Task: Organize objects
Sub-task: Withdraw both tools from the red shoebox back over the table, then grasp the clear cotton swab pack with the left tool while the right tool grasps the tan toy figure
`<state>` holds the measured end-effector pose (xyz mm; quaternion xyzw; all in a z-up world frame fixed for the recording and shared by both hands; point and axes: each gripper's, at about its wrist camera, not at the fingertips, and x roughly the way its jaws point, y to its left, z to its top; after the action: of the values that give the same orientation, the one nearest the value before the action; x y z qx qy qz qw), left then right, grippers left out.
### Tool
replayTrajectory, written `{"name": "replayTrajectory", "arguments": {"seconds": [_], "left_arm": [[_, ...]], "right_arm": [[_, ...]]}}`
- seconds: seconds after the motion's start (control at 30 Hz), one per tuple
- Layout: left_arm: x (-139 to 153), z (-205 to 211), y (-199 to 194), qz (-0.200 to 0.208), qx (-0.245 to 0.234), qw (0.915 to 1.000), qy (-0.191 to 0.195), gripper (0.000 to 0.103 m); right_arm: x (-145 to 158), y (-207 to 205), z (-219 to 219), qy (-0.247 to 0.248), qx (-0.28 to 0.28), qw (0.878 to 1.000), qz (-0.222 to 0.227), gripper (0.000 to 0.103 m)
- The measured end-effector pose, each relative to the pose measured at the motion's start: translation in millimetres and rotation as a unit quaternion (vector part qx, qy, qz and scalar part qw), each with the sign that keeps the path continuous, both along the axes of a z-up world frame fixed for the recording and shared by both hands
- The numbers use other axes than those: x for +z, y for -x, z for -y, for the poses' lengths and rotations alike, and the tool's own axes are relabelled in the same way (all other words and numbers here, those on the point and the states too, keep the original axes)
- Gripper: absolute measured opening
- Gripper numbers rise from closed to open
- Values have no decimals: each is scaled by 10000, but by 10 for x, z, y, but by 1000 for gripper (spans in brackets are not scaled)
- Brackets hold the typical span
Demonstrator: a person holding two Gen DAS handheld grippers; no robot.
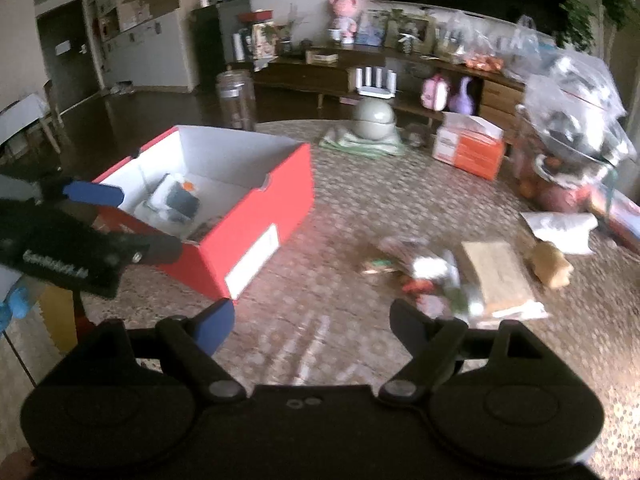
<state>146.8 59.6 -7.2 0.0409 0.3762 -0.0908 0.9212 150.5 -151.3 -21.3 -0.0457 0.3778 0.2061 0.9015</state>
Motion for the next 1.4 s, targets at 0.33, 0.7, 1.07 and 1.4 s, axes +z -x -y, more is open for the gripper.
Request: {"name": "replayTrajectory", "arguments": {"seconds": [0.33, 0.7, 1.07, 1.4], "left_arm": [[-47, 493, 11, 25, -258, 9996, 104, 103], [-186, 1129, -289, -87, -552, 9984, 62, 103], [-380, 1447, -956, -363, -290, 9989, -104, 103], [-644, 1565, -1680, -919, 67, 9957, -1, 103]], "right_arm": [[9, 11, 595, -42, -441, 9990, 25, 84], [-116, -211, 1243, 88, -905, 9958, -60, 84], [-331, -715, 1759, 185, -1332, 9906, -230, 84], [-571, -1300, 2018, 362, -1585, 9861, -357, 84]]}}
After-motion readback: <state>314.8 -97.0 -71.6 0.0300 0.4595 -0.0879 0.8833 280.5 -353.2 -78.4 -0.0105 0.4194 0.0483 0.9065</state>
